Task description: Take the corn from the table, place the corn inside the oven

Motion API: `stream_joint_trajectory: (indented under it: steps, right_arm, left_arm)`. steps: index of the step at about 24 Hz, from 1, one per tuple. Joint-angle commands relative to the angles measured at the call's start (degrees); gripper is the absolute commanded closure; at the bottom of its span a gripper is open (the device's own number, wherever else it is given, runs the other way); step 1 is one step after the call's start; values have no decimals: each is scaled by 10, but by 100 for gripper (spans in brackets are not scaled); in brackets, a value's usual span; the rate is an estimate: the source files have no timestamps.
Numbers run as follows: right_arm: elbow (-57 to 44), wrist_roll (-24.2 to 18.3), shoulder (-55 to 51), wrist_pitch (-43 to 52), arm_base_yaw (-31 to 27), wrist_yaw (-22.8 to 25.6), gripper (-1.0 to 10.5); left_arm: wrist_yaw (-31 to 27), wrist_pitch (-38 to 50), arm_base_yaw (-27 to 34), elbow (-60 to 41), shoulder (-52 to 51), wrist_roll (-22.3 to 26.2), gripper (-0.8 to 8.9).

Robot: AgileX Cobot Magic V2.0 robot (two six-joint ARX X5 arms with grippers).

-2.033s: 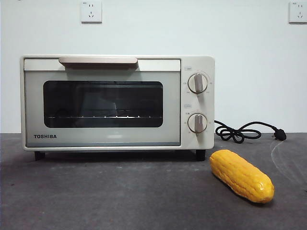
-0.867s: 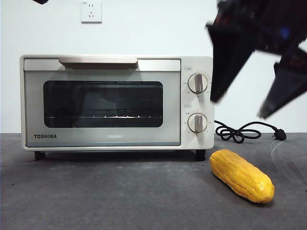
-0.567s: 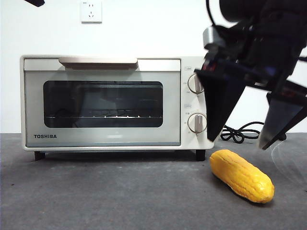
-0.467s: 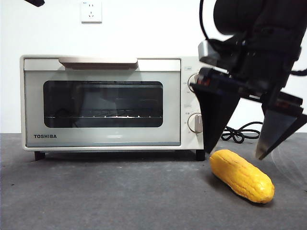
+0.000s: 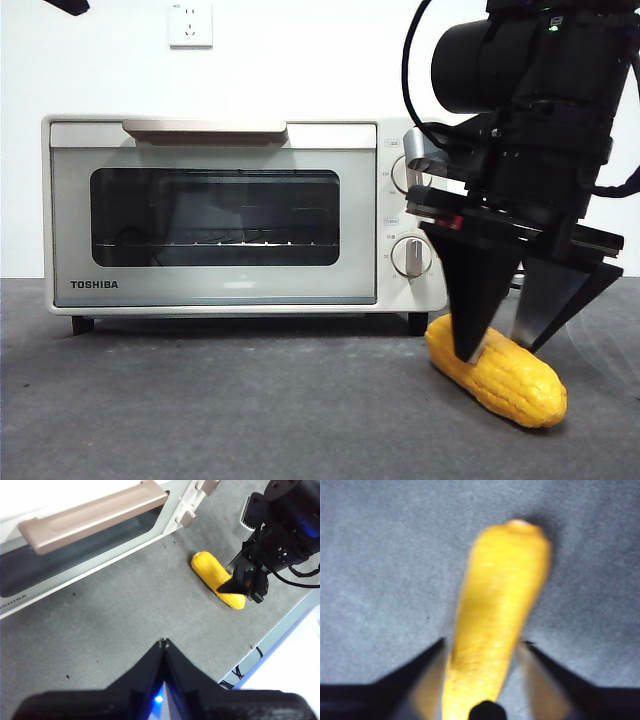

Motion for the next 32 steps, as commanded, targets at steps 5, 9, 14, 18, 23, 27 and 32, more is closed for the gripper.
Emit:
stream_joint_trajectory:
  steps: [5, 9, 14, 18, 23, 27, 32]
  right_arm:
    - [3, 3, -9, -18, 8, -1, 962]
    - [3, 18, -68, -29, 43, -2, 962]
    - [3, 69, -173, -26, 102, -28, 962]
    - [10, 107, -259, -27, 141, -30, 962]
    - [30, 123, -315, -28, 162, -30, 962]
    - [56, 124, -343, -28, 168, -30, 962]
    - [90, 127, -359, -32, 168, -30, 962]
  left_arm:
    - [-1, -2, -2, 0, 0, 16, 819]
    - [-1, 51, -2, 0, 0, 8, 819]
    - [-1, 113, -2, 0, 13, -10, 819]
    - [-4, 163, -2, 0, 54, -10, 819]
    - [-54, 207, -2, 0, 95, -8, 819]
    - [-80, 227, -2, 0, 124, -8, 819]
    - [-104, 242, -2, 0, 151, -1, 819]
